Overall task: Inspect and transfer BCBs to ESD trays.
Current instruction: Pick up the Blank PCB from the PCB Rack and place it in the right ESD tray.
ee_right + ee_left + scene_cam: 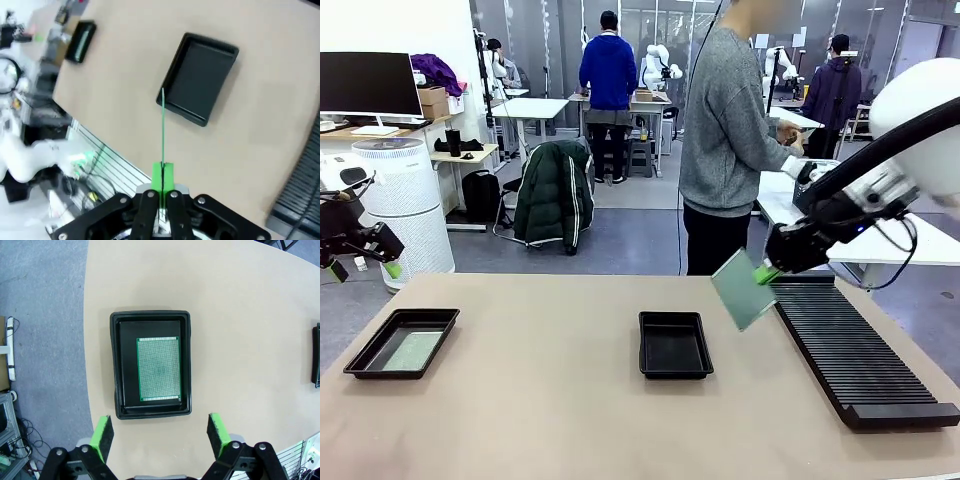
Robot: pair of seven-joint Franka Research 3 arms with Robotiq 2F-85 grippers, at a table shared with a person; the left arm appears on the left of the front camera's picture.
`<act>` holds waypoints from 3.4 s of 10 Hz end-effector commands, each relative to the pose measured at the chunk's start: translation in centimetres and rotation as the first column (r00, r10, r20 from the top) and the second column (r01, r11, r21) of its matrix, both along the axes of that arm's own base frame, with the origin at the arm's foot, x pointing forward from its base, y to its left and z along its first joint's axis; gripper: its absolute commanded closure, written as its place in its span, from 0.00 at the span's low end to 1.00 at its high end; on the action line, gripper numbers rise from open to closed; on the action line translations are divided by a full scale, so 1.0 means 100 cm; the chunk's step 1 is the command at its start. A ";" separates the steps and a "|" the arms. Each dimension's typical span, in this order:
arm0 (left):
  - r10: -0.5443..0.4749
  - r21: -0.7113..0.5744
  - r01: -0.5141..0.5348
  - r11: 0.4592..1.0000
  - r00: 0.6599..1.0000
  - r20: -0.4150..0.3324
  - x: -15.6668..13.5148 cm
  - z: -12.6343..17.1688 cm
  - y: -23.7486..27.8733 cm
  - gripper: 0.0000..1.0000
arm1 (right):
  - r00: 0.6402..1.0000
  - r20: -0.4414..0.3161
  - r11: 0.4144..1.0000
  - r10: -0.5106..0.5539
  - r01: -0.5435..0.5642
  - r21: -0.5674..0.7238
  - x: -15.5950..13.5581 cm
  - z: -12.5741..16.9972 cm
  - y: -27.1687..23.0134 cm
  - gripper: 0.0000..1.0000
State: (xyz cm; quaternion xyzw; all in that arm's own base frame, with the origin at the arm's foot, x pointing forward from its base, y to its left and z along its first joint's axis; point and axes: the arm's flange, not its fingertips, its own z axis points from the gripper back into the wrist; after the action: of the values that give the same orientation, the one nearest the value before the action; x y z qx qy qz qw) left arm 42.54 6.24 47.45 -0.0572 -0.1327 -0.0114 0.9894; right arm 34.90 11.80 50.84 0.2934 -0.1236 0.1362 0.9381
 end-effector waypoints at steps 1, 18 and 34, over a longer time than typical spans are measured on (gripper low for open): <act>0.002 0.007 -0.002 1.000 1.000 0.005 0.000 -0.002 0.001 0.00 | 0.984 -0.057 0.981 -0.166 0.171 0.091 -0.004 -0.017 0.023 0.99; 0.002 0.007 -0.002 1.000 1.000 0.005 0.000 -0.002 0.001 0.00 | 0.933 -0.218 0.945 -0.286 0.312 0.095 0.076 -0.075 0.053 0.99; 0.002 0.007 -0.002 1.000 1.000 0.005 0.000 -0.002 0.001 0.00 | 0.920 -0.253 0.951 -0.300 0.308 -0.008 0.108 -0.148 0.103 0.99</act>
State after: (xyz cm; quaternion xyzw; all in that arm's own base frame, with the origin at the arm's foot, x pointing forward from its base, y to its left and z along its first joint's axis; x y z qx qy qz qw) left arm 42.55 6.24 47.47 -0.0571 -0.1329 -0.0114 0.9894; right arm 45.15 21.23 36.08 0.3067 -0.0410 -0.0481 0.9497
